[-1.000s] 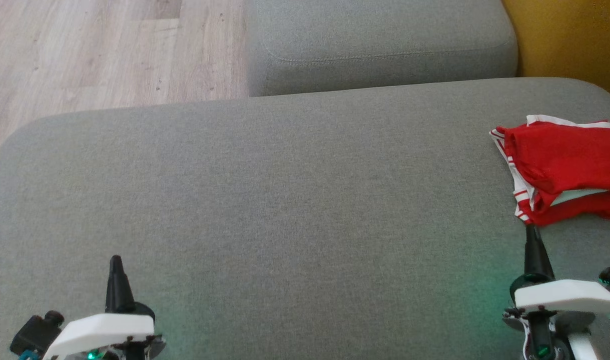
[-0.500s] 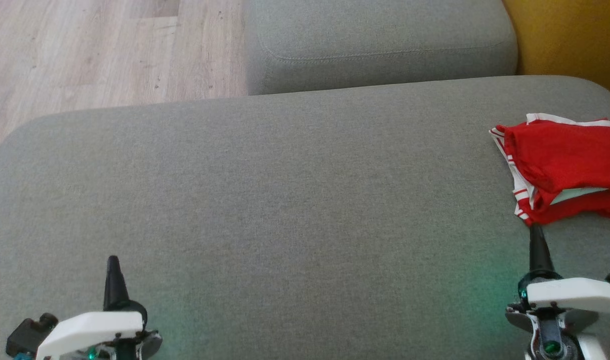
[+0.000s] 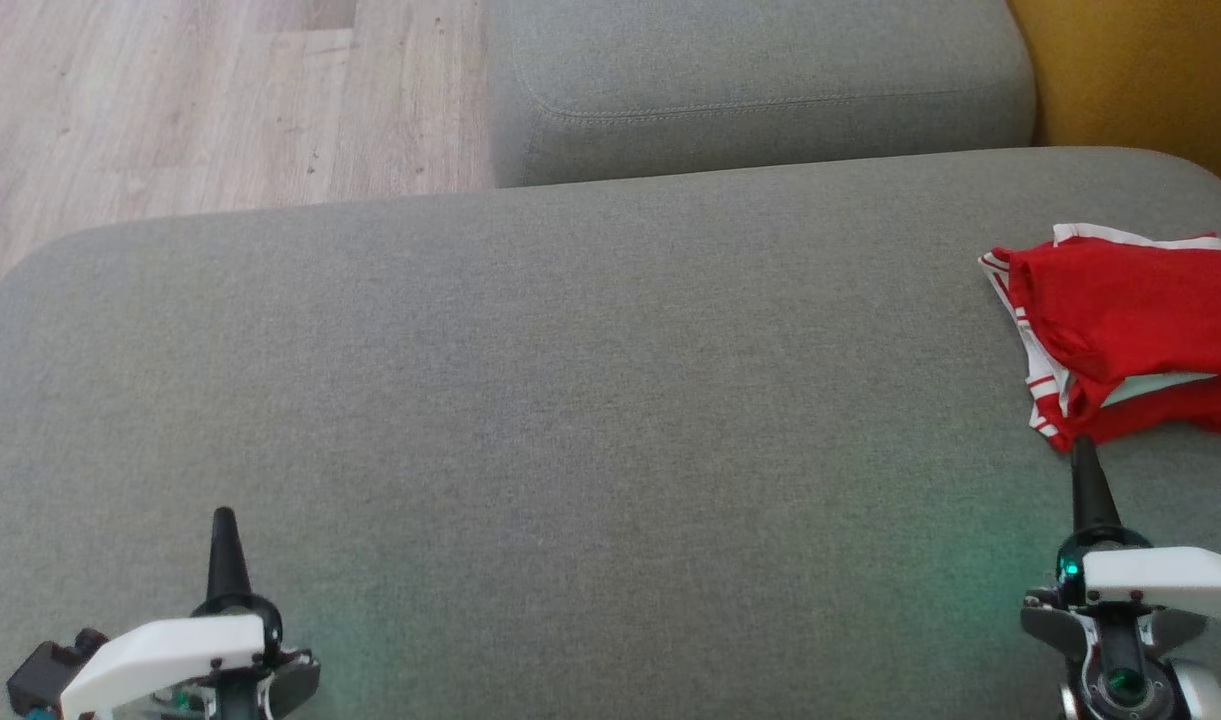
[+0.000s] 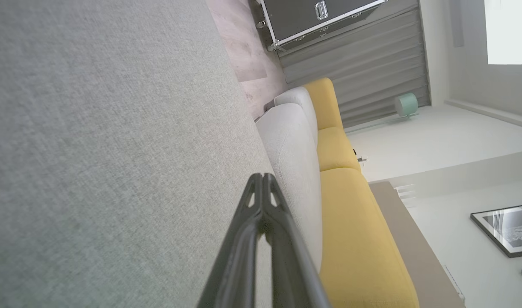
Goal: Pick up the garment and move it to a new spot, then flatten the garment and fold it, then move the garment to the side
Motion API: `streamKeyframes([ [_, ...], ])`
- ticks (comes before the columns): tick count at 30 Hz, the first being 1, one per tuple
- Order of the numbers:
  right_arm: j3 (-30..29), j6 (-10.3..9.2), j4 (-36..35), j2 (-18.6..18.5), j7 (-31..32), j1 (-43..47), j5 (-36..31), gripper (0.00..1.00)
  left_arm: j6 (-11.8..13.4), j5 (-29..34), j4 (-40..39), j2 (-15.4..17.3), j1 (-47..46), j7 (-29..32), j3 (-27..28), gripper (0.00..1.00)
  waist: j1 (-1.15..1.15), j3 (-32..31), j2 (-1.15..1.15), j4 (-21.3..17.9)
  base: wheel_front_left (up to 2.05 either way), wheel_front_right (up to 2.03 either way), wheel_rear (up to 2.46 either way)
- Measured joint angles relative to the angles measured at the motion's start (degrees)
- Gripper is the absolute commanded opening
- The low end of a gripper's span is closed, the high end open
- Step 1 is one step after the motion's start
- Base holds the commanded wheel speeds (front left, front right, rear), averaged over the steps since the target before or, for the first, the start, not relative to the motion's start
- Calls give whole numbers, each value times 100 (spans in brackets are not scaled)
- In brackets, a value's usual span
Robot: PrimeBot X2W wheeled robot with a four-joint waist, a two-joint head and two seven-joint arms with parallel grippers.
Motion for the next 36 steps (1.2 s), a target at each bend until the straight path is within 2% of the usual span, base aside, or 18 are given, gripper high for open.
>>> streamKeyframes([
  [31,-183,0,-163,0,504,-9,2031,0,-146,-1703,9,-1,-222,505,205,0,0,57,0,-31,0,0,0],
  [36,-189,0,-178,0,508,-9,2109,0,-147,-1756,10,-1,-223,508,215,0,0,58,0,-31,0,0,0],
])
